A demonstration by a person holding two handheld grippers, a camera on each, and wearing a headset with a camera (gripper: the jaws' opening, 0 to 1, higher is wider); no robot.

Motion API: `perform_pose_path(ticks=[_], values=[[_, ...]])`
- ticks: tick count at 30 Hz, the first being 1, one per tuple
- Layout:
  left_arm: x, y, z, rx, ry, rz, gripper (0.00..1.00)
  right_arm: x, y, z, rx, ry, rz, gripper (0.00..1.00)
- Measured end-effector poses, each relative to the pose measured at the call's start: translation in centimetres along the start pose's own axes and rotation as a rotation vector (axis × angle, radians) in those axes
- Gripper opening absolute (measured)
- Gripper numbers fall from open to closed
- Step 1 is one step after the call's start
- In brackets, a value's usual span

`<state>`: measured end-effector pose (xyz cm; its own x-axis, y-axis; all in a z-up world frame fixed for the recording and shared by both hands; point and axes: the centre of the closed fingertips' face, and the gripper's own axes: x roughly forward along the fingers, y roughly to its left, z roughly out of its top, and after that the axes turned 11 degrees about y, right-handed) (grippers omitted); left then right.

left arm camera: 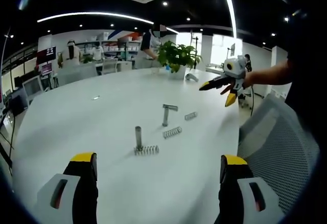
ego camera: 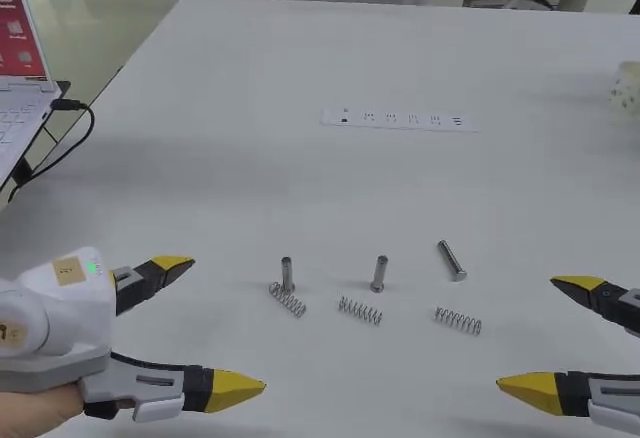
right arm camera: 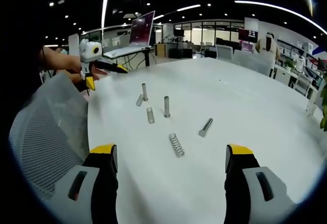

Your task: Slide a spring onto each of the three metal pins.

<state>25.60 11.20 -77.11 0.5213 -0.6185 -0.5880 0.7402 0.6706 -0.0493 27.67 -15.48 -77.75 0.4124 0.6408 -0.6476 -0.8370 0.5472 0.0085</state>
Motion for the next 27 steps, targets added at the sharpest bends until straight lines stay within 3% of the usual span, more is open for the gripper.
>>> perform_pose_path(ticks=[27], values=[[0.62, -0.23, -0.12, -0.004, -0.002, -0.013, 0.98, -0.06, 0.22, -0.45, 0.001, 0.012, 0.002, 0.87]])
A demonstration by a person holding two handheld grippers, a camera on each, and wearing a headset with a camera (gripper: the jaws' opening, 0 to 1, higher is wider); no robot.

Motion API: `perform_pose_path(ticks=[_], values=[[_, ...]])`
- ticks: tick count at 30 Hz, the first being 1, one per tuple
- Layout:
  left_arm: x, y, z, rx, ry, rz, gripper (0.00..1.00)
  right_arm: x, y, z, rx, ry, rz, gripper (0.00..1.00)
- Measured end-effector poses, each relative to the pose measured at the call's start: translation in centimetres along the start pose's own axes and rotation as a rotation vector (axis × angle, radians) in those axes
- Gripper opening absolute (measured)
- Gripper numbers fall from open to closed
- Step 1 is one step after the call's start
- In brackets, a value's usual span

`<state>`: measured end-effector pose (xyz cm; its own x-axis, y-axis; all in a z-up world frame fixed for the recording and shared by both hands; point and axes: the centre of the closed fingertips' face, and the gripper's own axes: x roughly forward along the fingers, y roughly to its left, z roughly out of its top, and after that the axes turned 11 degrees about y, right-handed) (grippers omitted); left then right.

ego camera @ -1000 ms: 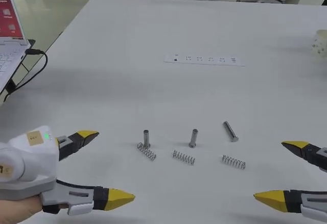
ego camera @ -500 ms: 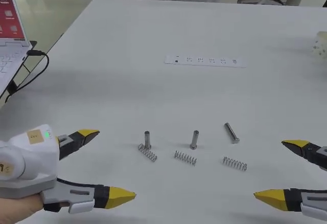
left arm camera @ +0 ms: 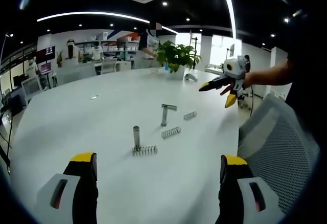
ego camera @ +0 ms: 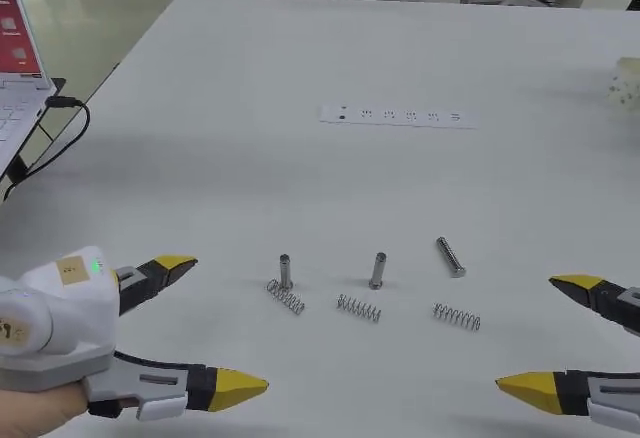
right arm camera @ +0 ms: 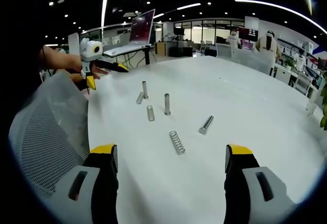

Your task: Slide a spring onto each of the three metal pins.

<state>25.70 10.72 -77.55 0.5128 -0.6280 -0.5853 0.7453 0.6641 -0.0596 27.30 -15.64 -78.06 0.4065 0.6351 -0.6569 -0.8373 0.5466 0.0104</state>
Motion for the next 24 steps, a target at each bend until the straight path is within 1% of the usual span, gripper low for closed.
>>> perform_pose_path(ticks=[5, 16, 24], values=[[0.03, -0.01, -0.05, -0.001, 0.001, 0.001, 0.98, -0.07, -0.19, -0.15, 0.003, 0.004, -0.004, 0.87], [0.12, -0.01, -0.33, -0.002, 0.010, -0.004, 0.97, -0.04, 0.00, -0.20, 0.007, 0.009, -0.002, 0.87], [0.25, -0.11, -0.26, -0.003, 0.007, -0.006, 0.97, -0.16, 0.00, -0.09, 0.008, 0.010, -0.003, 0.86]])
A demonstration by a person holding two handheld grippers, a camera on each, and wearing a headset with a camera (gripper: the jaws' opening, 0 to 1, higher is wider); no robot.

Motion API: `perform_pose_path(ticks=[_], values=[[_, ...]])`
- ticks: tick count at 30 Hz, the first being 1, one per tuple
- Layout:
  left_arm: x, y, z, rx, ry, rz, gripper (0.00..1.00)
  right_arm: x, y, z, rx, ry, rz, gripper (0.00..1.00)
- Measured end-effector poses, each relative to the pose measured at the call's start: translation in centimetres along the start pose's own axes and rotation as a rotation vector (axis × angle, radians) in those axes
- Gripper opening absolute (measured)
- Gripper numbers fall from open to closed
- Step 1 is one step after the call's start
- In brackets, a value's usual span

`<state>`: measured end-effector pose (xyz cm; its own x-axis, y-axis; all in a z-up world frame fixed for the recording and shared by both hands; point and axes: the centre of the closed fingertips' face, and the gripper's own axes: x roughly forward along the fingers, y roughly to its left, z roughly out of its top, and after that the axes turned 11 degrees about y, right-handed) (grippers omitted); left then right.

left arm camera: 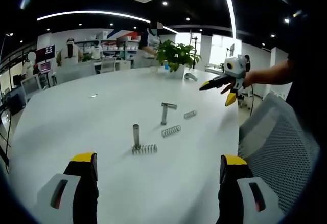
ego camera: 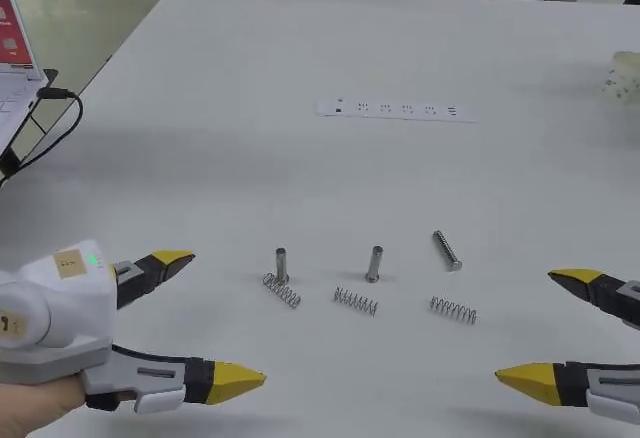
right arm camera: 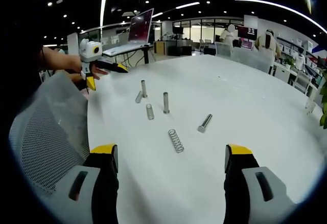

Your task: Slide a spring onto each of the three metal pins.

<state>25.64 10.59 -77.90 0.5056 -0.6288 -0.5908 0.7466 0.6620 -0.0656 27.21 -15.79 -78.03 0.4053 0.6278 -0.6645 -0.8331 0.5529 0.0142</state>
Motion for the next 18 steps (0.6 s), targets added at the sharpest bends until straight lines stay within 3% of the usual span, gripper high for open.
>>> perform_pose_path(ticks=[10, 18], values=[[0.1, 0.0, 0.0, -0.006, 0.001, 0.001, 0.97, 0.6, 0.3, -0.5, 0.001, 0.021, 0.021, 0.86], [0.2, 0.1, -0.1, -0.007, 0.003, -0.003, 0.97, 1.2, -0.2, 0.5, 0.001, 0.015, 0.030, 0.84]])
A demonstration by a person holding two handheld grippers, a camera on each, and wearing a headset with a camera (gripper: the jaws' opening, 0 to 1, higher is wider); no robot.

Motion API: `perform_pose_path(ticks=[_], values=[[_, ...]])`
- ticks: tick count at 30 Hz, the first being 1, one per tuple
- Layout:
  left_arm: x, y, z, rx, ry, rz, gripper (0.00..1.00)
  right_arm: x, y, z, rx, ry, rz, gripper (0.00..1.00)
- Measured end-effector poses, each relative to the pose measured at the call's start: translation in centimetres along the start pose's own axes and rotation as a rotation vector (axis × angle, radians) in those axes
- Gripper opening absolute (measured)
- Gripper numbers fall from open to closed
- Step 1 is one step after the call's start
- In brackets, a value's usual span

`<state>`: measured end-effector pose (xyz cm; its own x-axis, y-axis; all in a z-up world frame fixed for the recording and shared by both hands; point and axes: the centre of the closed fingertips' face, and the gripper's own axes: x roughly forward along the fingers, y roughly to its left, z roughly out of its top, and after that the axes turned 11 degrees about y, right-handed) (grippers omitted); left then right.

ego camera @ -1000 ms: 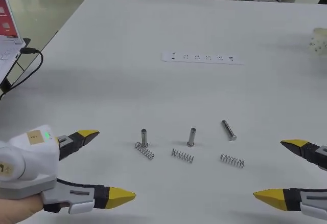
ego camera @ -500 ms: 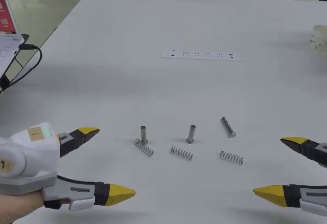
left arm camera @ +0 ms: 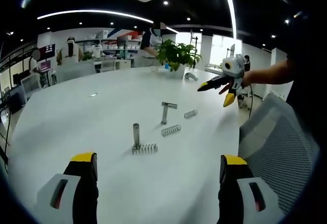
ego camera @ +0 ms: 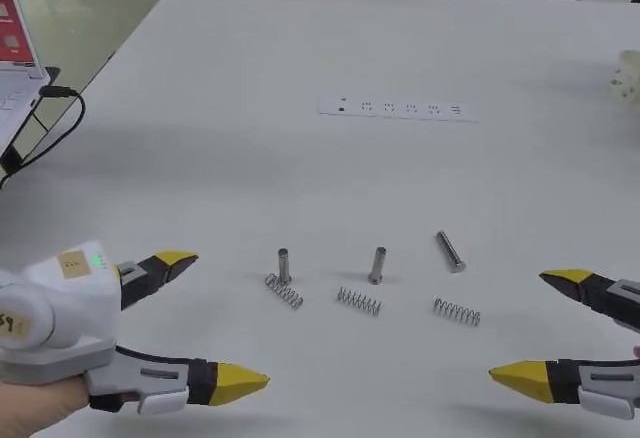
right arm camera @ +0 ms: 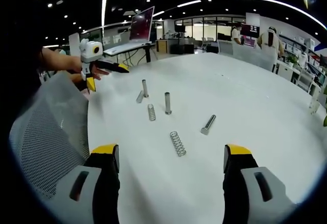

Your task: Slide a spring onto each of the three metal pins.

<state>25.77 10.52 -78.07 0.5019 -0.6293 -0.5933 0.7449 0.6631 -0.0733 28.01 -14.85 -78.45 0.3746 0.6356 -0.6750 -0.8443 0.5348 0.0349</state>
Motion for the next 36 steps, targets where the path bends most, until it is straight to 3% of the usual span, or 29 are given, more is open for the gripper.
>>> perform_pose_path(ticks=[5, 9, 17, 20, 36], values=[[0.0, 0.2, 0.1, -0.002, -0.004, 0.000, 0.97, 0.3, -0.1, 0.2, -0.001, 0.008, 0.009, 0.83], [0.1, 0.3, 0.1, -0.003, -0.005, 0.001, 0.97, 0.7, -0.7, -0.1, 0.041, 0.039, 0.012, 0.80], [0.2, 0.4, -0.1, -0.005, -0.004, -0.003, 0.97, 1.1, -0.9, 0.7, 0.056, 0.039, 0.022, 0.78], [0.2, 0.6, 0.0, -0.008, -0.007, 0.000, 0.97, 1.3, -0.8, 0.8, 0.079, 0.051, 0.047, 0.75], [0.3, 0.8, -0.3, -0.010, -0.004, 0.001, 0.97, 2.6, -1.6, 2.0, 0.079, 0.069, 0.062, 0.71]])
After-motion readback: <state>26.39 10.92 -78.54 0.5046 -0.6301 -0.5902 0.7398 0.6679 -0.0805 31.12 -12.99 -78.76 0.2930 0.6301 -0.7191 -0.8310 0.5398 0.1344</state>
